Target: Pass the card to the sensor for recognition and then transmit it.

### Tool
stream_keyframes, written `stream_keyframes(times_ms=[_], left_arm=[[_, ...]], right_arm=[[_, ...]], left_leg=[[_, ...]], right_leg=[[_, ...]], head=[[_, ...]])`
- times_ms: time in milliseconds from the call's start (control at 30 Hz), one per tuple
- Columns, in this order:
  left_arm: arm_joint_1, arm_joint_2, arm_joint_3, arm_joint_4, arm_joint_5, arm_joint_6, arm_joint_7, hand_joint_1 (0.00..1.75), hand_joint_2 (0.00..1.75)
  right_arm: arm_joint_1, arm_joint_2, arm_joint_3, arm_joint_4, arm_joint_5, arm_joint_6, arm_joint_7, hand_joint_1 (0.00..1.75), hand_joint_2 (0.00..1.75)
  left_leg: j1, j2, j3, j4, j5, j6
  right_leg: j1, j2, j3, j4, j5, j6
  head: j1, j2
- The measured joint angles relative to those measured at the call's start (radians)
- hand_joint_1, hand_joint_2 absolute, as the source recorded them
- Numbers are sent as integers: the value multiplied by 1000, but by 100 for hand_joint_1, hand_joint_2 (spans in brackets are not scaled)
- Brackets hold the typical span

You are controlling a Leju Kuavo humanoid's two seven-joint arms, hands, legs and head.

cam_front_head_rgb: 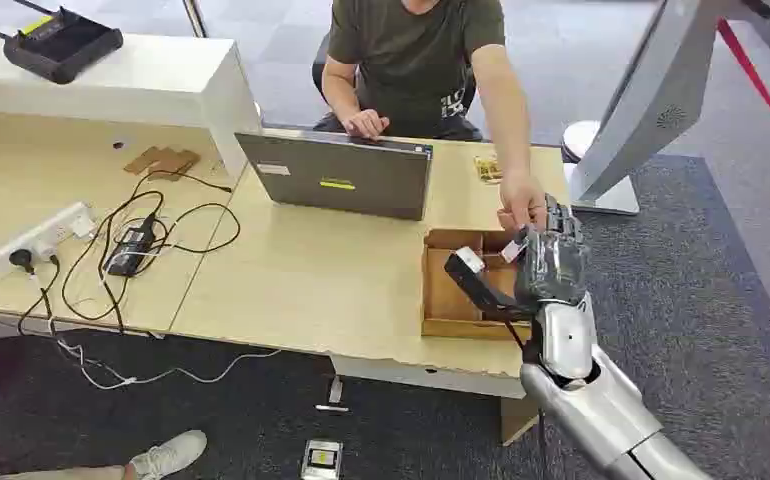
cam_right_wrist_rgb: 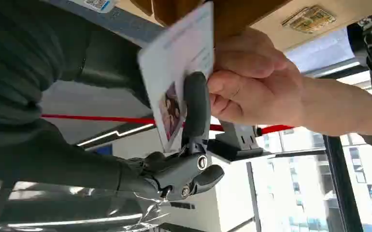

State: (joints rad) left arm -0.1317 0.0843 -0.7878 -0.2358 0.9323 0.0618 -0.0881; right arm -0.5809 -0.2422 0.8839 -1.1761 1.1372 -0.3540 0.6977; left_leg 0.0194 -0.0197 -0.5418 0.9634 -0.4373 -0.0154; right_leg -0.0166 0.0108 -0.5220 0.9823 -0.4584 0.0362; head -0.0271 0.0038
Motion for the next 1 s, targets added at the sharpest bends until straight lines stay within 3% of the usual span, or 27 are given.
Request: stream_keyframes(times_ms=[567, 1000], left_arm=[[17, 23, -10, 0, 56, 2, 1, 0, 175], [46, 30, -10, 0, 87, 6, -23, 0, 175]], right_arm=[[82, -53, -58, -114, -235, -198, -42, 175, 175], [158, -109, -112, -116, -328, -206, -31, 175, 175]], left_leg=[[0, 0, 0, 0, 0, 0], [0, 0, 0, 0, 0, 0]], right_leg=[[0, 0, 0, 0, 0, 0], [0, 0, 0, 0, 0, 0]], head=[[0, 0], [0, 0]])
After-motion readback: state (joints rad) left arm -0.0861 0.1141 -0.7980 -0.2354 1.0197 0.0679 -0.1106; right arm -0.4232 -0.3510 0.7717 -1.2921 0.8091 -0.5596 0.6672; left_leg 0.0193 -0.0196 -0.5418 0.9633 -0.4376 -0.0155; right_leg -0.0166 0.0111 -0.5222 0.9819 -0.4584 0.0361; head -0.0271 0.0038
